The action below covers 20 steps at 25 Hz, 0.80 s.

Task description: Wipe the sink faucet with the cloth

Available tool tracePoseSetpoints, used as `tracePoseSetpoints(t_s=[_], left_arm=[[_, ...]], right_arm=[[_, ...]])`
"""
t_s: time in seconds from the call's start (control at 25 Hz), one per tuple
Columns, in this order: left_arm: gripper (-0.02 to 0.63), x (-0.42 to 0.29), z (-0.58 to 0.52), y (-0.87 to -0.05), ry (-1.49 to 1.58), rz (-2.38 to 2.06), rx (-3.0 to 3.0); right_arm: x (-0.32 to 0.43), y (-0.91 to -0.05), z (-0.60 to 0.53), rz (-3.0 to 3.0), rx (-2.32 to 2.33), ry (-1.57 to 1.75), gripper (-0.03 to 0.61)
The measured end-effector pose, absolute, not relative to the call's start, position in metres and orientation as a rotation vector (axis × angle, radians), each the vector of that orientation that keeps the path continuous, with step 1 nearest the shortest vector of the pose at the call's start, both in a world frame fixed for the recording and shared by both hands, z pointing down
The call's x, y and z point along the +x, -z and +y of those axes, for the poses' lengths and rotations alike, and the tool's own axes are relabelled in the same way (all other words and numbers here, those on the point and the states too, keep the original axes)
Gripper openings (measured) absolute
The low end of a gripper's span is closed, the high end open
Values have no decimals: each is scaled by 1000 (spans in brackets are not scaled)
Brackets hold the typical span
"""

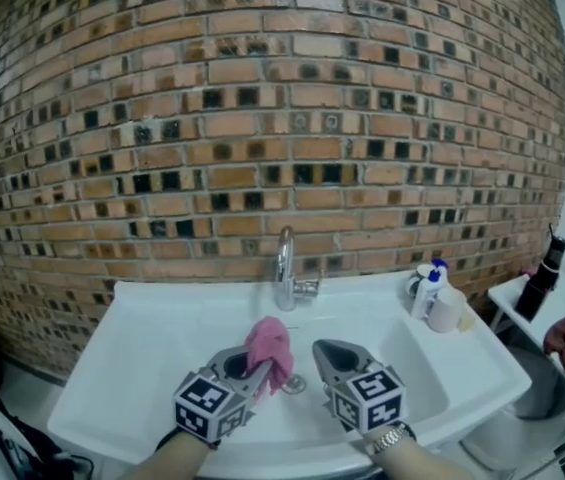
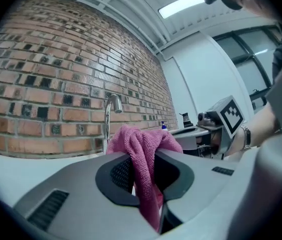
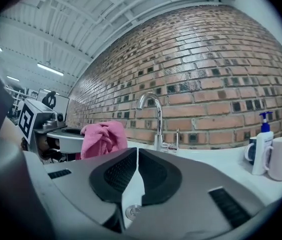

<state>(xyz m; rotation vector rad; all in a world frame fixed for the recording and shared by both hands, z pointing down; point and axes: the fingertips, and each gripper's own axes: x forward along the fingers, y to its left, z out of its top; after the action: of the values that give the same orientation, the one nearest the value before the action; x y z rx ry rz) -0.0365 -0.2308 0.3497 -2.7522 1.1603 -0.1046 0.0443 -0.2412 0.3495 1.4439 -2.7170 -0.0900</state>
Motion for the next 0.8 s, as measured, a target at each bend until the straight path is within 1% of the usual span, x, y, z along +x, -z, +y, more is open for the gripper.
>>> tracePoseSetpoints(t_s=[0.08,0.8], left_arm=[[56,-37,-230,-351,119,1158,-2766],[57,-38,-234,-362,216,1157,-2770]], right_arm=[[45,-348,-240,-2711,1450,107,14],[38,-354,-236,-2675,1403,162,11]])
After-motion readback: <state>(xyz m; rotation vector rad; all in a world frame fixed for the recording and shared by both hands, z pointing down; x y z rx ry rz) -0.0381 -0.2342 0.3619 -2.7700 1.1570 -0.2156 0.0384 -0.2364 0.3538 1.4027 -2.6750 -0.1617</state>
